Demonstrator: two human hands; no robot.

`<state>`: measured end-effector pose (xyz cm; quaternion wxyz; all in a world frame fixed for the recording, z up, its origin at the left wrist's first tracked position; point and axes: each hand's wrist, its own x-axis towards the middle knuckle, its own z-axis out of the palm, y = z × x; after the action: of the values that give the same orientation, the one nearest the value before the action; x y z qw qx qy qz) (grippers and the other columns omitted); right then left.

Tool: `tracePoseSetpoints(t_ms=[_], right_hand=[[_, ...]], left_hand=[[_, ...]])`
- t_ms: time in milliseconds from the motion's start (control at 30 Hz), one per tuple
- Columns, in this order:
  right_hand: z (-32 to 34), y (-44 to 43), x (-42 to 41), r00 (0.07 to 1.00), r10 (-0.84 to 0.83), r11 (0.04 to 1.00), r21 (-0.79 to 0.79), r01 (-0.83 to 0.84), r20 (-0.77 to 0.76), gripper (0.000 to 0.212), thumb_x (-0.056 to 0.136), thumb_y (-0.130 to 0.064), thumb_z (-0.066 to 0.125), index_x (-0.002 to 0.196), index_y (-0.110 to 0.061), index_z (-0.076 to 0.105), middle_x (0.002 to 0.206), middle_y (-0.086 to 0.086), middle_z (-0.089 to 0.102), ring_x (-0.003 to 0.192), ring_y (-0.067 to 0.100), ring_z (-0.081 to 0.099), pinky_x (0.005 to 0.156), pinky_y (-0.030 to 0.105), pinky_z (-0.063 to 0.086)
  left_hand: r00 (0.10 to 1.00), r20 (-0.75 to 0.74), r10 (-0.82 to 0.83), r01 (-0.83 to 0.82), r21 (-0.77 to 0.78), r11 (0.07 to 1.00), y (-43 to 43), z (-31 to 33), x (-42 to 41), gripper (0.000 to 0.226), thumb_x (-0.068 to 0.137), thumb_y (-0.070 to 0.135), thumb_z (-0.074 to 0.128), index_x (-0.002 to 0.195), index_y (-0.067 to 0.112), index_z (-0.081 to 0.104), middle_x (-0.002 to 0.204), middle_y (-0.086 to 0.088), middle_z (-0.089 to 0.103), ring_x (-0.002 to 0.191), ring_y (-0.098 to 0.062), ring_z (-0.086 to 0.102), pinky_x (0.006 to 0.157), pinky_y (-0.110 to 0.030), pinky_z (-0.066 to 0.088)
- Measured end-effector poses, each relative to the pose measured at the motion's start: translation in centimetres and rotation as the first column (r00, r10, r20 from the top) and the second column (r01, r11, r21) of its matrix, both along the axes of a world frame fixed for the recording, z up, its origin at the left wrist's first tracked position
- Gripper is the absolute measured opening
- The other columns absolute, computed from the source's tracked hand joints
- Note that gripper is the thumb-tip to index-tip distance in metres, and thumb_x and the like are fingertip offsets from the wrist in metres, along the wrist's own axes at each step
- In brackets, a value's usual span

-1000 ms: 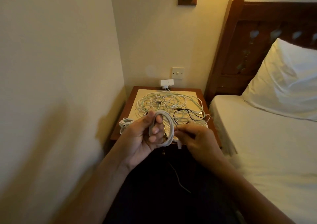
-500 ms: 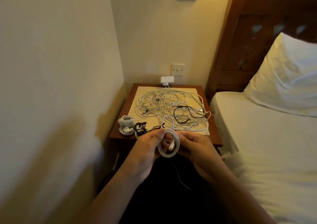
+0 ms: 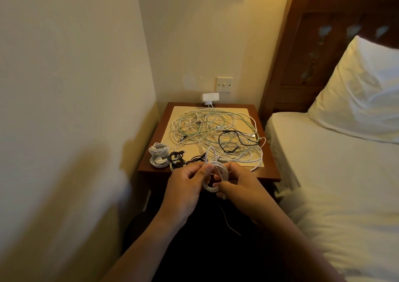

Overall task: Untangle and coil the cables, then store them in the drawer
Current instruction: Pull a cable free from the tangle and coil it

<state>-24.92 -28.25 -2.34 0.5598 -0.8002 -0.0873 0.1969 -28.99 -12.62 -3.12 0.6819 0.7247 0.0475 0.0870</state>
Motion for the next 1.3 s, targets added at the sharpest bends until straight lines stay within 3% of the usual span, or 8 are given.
tracePoseSetpoints(t_ms=[133, 267, 367, 467, 633, 867, 1067, 1300], right_hand=[[-0.1, 0.5, -0.6, 0.981, 0.065, 0.98, -0.198, -0.028, 0.181, 0.033, 0.1, -0.012, 0.058, 0.128, -0.031, 0.059, 0.109, -0.006, 0.069, 0.087, 0.01, 0.074, 0.084, 0.037, 0.064], [0.3, -0.4, -1.0, 0.974, 0.17, 0.926, -0.363, -0.106, 0.148, 0.045, 0.1, -0.008, 0.058, 0.14, -0.029, 0.054, 0.104, -0.009, 0.067, 0.094, 0.007, 0.067, 0.09, 0.031, 0.059], [1.4, -2.0, -1.3, 0.96, 0.233, 0.915, -0.37, -0.162, 0.156, 0.036, 0.099, -0.002, 0.059, 0.121, -0.029, 0.064, 0.098, -0.008, 0.069, 0.092, 0.007, 0.068, 0.089, 0.029, 0.06], [1.5, -2.9, -1.0, 0.906, 0.237, 0.895, -0.443, -0.063, 0.351, 0.03, 0.1, -0.01, 0.058, 0.107, -0.039, 0.062, 0.092, -0.018, 0.068, 0.086, 0.001, 0.064, 0.076, 0.022, 0.053], [-0.8, -3.0, -0.8, 0.757, 0.129, 0.926, -0.35, 0.139, 0.641, 0.016, 0.095, -0.022, 0.071, 0.109, -0.029, 0.077, 0.105, -0.017, 0.071, 0.093, -0.002, 0.059, 0.079, 0.018, 0.047], [-2.3, -0.2, -2.7, 0.978, -0.191, 0.893, 0.399, 0.209, -0.086, 0.018, 0.095, -0.014, 0.071, 0.111, -0.015, 0.077, 0.106, 0.005, 0.079, 0.104, 0.02, 0.075, 0.093, 0.041, 0.059], [-3.4, -0.5, -3.5, 0.941, -0.16, 0.808, 0.507, 0.299, -0.299, 0.025, 0.098, -0.008, 0.061, 0.119, -0.012, 0.074, 0.114, 0.009, 0.077, 0.113, 0.023, 0.071, 0.099, 0.04, 0.053], [-4.1, -1.5, -2.9, 0.948, 0.026, 0.873, 0.47, 0.133, -0.316, 0.02, 0.092, -0.023, 0.063, 0.102, -0.02, 0.081, 0.113, 0.006, 0.076, 0.111, 0.022, 0.07, 0.094, 0.038, 0.054]], left_hand=[[0.985, 0.1, 0.137, -0.163, 0.321, 0.933, 0.3, -0.4, -0.3, 0.016, 0.097, 0.037, 0.066, 0.097, 0.033, 0.081, 0.085, 0.016, 0.076, 0.083, 0.004, 0.068, 0.07, -0.009, 0.046], [0.971, 0.071, 0.227, -0.236, 0.408, 0.882, 3.4, -1.2, 1.1, 0.018, 0.097, 0.035, 0.065, 0.091, 0.029, 0.081, 0.082, 0.013, 0.076, 0.08, 0.003, 0.068, 0.075, -0.019, 0.053], [0.975, -0.158, 0.158, -0.127, 0.191, 0.973, 5.5, -1.5, 2.0, 0.023, 0.098, 0.03, 0.065, 0.087, 0.018, 0.081, 0.075, -0.005, 0.072, 0.071, -0.014, 0.065, 0.082, -0.043, 0.059], [0.972, -0.219, 0.083, -0.103, -0.082, 0.991, 4.8, -1.0, 1.8, 0.027, 0.101, 0.025, 0.059, 0.095, 0.005, 0.076, 0.068, -0.007, 0.06, 0.066, -0.016, 0.057, 0.073, -0.037, 0.058], [0.951, -0.269, -0.154, -0.034, -0.585, 0.81, 2.4, 0.5, 0.7, 0.024, 0.1, 0.024, 0.057, 0.094, 0.005, 0.07, 0.069, -0.002, 0.058, 0.063, -0.012, 0.059, 0.061, -0.028, 0.057], [0.974, -0.212, 0.081, -0.135, -0.258, 0.957, -0.5, -1.6, -0.4, 0.024, 0.099, 0.031, 0.062, 0.095, 0.017, 0.08, 0.096, -0.006, 0.078, 0.085, -0.012, 0.07, 0.075, -0.03, 0.054], [0.972, -0.147, 0.185, -0.215, -0.22, 0.951, -1.5, -1.7, -0.6, 0.017, 0.095, 0.027, 0.067, 0.099, 0.018, 0.081, 0.075, 0.0, 0.073, 0.065, -0.004, 0.061, 0.061, -0.02, 0.048], [0.941, -0.335, -0.042, -0.046, -0.251, 0.967, -0.4, -2.4, -0.5, 0.022, 0.097, 0.032, 0.063, 0.1, 0.021, 0.082, 0.074, 0.006, 0.068, 0.054, -0.001, 0.051, 0.056, -0.017, 0.041]])
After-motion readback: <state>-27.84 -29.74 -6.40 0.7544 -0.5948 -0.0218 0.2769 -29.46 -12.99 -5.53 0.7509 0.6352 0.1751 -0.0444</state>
